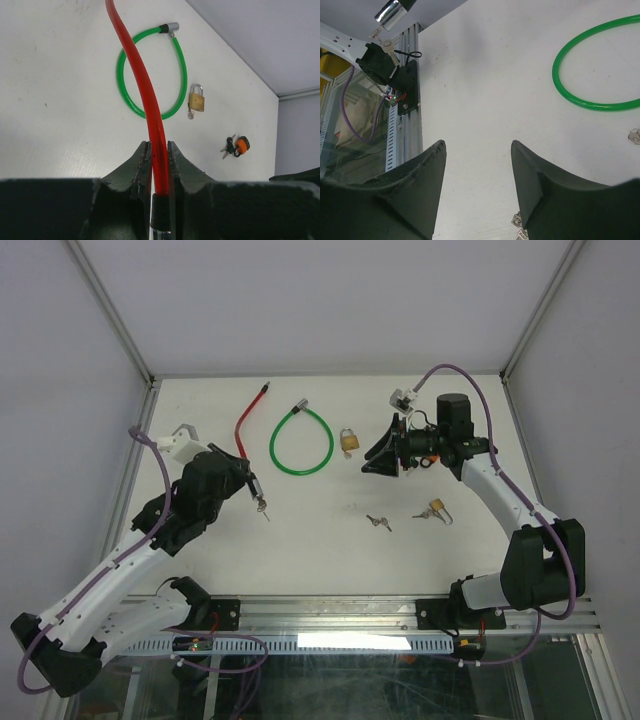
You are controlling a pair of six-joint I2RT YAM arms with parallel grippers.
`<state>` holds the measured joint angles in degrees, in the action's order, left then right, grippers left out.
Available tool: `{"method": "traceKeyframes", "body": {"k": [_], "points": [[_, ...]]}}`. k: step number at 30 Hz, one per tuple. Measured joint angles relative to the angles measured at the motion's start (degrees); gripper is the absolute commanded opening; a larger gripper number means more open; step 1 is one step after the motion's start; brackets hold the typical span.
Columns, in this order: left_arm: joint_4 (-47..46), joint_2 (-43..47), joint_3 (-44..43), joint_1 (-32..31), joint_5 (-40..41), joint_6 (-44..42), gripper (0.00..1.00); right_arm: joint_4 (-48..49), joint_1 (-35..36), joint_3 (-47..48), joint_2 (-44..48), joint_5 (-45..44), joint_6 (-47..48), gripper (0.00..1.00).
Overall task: Lock with the key
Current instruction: Pick up the lock from the center of the board.
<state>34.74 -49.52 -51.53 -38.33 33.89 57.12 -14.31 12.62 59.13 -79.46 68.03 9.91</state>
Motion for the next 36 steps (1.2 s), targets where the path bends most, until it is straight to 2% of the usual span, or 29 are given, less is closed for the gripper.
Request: {"method": "traceKeyframes", "body": {"k": [6,14,18,23,27,28,30,36], "points": [[-3.4,3.6,1.6,-0.3,-1.7,-1.7,0.0,0.4,0.0,0.0,0.0,0.2,0.0,0.57],[-6.1,3.6,2.8,-0.3,-4.5,-2.8,0.0,1.9,1.6,-1.3,0.0,0.2,0.0,0.58],[-6.8,3.5,3.0,-0.3,-4.9,-2.8,0.0,3.5,4.8,-2.1,0.0,0.0,0.2,0.63],[-7.4,3.4,4.0,-0.3,-5.5,-2.8,0.0,7.0,12.1,-1.1,-1.4,-0.2,-1.5,0.65],[-8.2,3.4,5.5,-0.3,-5.7,-2.7,0.0,9.9,17.6,4.0,-5.7,-1.6,-8.8,0.73],[-8.2,3.3,5.8,-0.3,-5.8,-2.7,0.0,11.9,18.9,4.7,-6.4,-2.4,-12.0,0.84],[-8.3,3.0,6.3,-0.3,-5.9,-2.7,0.0,15.5,20.7,4.7,-7.1,-3.8,-17.5,0.9],[-9.5,2.0,6.8,-0.4,-6.9,-2.5,0.0,22.6,26.3,4.2,-7.5,-12.5,-32.4,0.91]]}}
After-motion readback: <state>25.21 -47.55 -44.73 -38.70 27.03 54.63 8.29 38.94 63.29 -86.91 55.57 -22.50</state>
